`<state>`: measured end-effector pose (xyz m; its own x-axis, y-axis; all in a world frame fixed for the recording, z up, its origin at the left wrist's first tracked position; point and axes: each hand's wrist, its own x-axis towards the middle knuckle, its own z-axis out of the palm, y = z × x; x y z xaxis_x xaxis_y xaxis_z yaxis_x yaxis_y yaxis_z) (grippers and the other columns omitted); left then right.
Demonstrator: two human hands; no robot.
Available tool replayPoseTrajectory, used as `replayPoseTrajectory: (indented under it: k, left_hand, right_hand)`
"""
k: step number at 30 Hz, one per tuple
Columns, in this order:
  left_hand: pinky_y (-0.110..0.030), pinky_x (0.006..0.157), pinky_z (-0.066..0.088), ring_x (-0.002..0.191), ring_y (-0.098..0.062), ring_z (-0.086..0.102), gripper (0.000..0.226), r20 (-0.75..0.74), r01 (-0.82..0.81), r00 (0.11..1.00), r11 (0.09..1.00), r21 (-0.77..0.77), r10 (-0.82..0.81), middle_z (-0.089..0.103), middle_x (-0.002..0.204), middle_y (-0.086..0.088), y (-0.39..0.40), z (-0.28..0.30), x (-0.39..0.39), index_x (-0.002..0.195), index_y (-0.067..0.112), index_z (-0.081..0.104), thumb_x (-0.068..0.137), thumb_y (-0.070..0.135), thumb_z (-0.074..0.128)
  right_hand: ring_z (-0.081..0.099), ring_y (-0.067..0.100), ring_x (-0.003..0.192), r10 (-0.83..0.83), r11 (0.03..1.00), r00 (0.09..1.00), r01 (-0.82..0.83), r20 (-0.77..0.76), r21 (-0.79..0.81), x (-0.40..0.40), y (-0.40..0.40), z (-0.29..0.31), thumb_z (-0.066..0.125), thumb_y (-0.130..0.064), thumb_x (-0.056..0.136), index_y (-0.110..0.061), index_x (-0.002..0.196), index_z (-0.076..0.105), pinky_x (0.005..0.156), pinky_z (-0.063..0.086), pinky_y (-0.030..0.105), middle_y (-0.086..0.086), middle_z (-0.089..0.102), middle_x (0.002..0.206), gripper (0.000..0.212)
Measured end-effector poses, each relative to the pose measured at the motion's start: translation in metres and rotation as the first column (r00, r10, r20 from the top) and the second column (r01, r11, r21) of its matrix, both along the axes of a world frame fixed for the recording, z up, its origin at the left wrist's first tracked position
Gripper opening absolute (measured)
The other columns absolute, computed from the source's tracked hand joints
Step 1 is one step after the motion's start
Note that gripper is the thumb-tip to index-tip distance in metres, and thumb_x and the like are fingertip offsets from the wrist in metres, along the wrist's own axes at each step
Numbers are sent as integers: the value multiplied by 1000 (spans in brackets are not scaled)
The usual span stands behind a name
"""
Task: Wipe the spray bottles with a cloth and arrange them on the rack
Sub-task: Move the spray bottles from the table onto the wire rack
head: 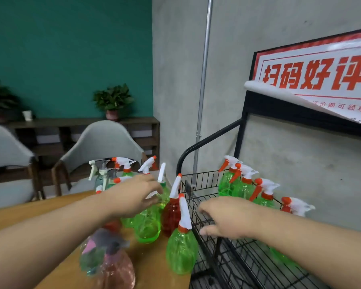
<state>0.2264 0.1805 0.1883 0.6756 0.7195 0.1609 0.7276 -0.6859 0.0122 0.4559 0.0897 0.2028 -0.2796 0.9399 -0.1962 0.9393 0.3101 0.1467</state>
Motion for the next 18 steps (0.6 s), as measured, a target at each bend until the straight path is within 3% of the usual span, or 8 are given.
replayPoseTrajectory:
  k: [2, 7, 10, 14, 18]
  left_hand:
    - [-25, 104, 34, 125, -13, 46, 30, -27, -69, 997, 998, 9, 69, 51, 129, 5, -1, -2, -24, 127, 24, 59, 99, 32, 51]
    - [-24, 103, 34, 125, -16, 47, 31, 8, -245, 969, 969, -42, 245, 50, 130, 2, -5, -7, -74, 130, 23, 56, 100, 25, 48]
    - [-24, 104, 32, 128, -18, 45, 33, 23, -329, 943, 938, -107, 333, 45, 135, 1, -12, -11, -99, 133, 24, 53, 101, 28, 47]
    - [-26, 106, 33, 133, -21, 41, 45, 51, -434, 891, 881, -189, 450, 38, 146, -3, -19, -22, -120, 144, 22, 39, 101, 31, 48]
    - [-30, 101, 42, 126, -21, 52, 52, 79, -501, 833, 807, -314, 548, 45, 147, -8, -20, -35, -131, 146, 14, 32, 100, 29, 52]
  right_hand:
    - [57, 25, 106, -92, 996, 991, 93, -93, 2, -15, 5, -7, 51, -58, 90, -15, 125, 49, 86, 49, 36, 6, 60, 121, 55]
    - [58, 23, 97, -234, 972, 904, 224, -357, -71, -41, 18, -23, 49, -48, 95, -12, 111, 55, 70, 39, 28, 6, 62, 106, 40]
    - [52, 20, 86, -255, 964, 859, 261, -443, -50, -49, 25, -36, 50, -43, 96, -17, 96, 44, 64, 36, 29, 2, 55, 96, 26]
    - [59, 24, 93, -302, 940, 798, 341, -521, -23, -53, 32, -50, 50, -30, 97, -10, 105, 50, 74, 44, 31, 9, 61, 107, 22]
    - [63, 26, 86, -366, 906, 705, 419, -608, -60, -51, 37, -60, 50, -20, 94, -7, 106, 53, 72, 48, 33, 11, 66, 100, 17]
